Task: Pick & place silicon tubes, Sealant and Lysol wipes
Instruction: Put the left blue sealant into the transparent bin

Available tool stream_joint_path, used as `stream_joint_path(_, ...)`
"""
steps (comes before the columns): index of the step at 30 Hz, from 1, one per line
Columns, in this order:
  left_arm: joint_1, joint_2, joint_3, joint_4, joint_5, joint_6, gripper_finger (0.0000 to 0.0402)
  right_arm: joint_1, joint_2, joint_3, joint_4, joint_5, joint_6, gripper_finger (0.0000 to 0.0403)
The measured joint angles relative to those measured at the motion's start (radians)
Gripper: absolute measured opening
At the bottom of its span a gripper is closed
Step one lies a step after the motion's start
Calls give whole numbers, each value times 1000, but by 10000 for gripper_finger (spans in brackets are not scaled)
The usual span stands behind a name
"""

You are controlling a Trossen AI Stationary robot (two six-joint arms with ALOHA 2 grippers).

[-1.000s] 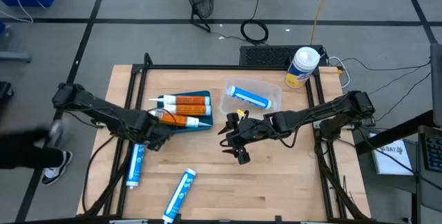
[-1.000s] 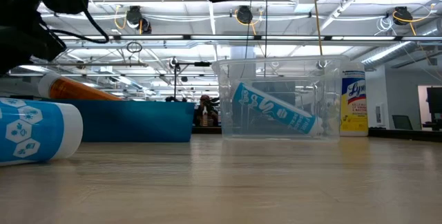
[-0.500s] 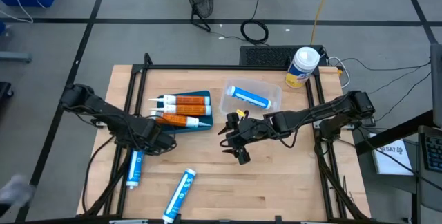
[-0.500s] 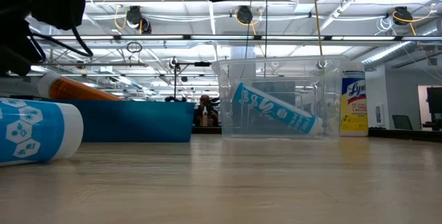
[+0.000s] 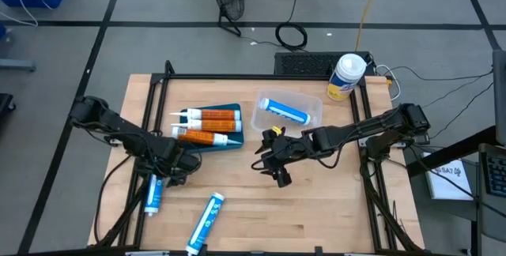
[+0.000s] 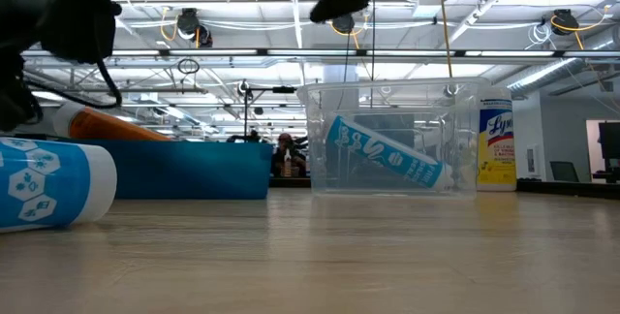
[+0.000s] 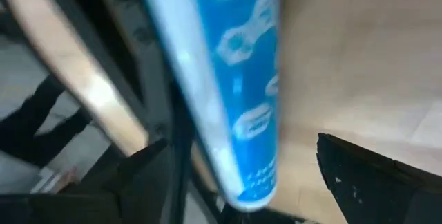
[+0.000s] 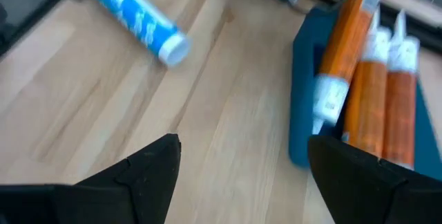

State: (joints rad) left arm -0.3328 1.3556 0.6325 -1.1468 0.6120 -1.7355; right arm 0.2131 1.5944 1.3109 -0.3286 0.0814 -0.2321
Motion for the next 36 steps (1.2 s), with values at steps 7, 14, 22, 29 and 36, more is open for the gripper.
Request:
stream_joint_path(7,-34,0,-79,190,-63,-29,349,0,0,0,-66,0,11,293)
stream_joint_path(14,-77,-4,-152,519,-123,-25,349,-11,0,0,-36,0,4,293)
stream_joint_path(22,-135,-3,-159,547,-173,-8,349,-28,0,0,-43,0,15,293)
stream_joint_path(29,-154,-3,-162,566,-169,123,290,-30,0,0,-42,0,29,293)
stream_joint_path(36,-141,-21,-80,440,-201,400,213,-37,-3,0,-40,81,29,292)
